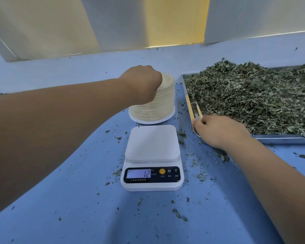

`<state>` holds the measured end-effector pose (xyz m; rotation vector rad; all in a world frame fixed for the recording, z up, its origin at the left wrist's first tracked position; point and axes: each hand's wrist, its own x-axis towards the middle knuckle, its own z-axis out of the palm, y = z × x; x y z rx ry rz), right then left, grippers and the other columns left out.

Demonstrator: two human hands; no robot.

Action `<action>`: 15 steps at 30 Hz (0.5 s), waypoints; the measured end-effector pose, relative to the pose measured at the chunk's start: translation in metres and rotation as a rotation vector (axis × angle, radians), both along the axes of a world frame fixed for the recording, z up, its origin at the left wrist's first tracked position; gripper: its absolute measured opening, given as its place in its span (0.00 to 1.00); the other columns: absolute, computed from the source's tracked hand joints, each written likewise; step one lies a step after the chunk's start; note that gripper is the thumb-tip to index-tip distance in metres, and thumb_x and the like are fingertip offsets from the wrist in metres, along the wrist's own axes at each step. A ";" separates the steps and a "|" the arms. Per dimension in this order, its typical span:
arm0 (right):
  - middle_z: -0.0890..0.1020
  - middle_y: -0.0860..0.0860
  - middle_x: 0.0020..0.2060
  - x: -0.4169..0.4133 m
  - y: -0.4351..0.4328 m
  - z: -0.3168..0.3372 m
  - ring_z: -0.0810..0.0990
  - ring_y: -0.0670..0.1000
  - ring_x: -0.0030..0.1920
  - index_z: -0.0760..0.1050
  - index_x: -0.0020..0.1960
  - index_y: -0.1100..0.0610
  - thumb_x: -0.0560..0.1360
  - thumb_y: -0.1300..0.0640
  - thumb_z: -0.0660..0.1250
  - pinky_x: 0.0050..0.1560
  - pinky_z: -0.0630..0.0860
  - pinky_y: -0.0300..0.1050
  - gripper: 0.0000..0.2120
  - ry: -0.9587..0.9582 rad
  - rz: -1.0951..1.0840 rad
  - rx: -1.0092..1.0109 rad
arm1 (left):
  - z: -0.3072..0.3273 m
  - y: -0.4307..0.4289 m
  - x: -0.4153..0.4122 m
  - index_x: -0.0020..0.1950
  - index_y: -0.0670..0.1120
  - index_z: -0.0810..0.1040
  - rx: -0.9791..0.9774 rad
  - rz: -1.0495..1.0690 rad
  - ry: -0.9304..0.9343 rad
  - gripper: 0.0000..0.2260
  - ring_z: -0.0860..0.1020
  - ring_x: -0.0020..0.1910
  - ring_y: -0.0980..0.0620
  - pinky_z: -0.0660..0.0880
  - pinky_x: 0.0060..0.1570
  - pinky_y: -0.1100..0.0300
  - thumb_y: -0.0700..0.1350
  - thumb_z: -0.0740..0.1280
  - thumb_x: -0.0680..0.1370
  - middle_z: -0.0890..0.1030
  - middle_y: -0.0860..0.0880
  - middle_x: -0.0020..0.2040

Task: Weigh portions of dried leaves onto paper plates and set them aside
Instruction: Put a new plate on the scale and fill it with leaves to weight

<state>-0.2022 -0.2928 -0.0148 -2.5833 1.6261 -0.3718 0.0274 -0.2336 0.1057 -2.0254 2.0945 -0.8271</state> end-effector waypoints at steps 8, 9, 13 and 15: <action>0.78 0.48 0.41 -0.001 0.001 0.000 0.77 0.54 0.42 0.76 0.50 0.48 0.80 0.32 0.44 0.42 0.72 0.52 0.28 -0.015 0.011 -0.005 | 0.005 -0.001 0.000 0.39 0.41 0.76 0.011 -0.001 -0.020 0.09 0.74 0.35 0.42 0.64 0.31 0.57 0.37 0.60 0.78 0.72 0.45 0.35; 0.78 0.48 0.41 -0.001 0.001 0.000 0.77 0.55 0.42 0.76 0.50 0.48 0.80 0.32 0.44 0.43 0.72 0.52 0.28 -0.014 0.011 -0.001 | 0.006 -0.002 0.000 0.39 0.41 0.76 0.011 -0.008 -0.024 0.09 0.73 0.35 0.42 0.64 0.31 0.57 0.37 0.60 0.78 0.72 0.45 0.34; 0.77 0.48 0.41 0.000 0.002 0.001 0.76 0.54 0.41 0.76 0.50 0.48 0.80 0.33 0.44 0.43 0.72 0.52 0.27 -0.009 0.012 0.006 | 0.007 -0.003 -0.001 0.44 0.42 0.78 0.009 -0.008 -0.062 0.08 0.68 0.30 0.47 0.61 0.29 0.59 0.40 0.61 0.79 0.70 0.46 0.35; 0.77 0.48 0.41 -0.001 0.002 0.001 0.76 0.53 0.41 0.75 0.48 0.48 0.80 0.33 0.45 0.43 0.72 0.51 0.27 -0.009 0.008 0.007 | 0.004 -0.004 -0.003 0.50 0.43 0.78 0.013 -0.007 -0.098 0.07 0.65 0.30 0.49 0.58 0.29 0.59 0.42 0.60 0.80 0.67 0.48 0.36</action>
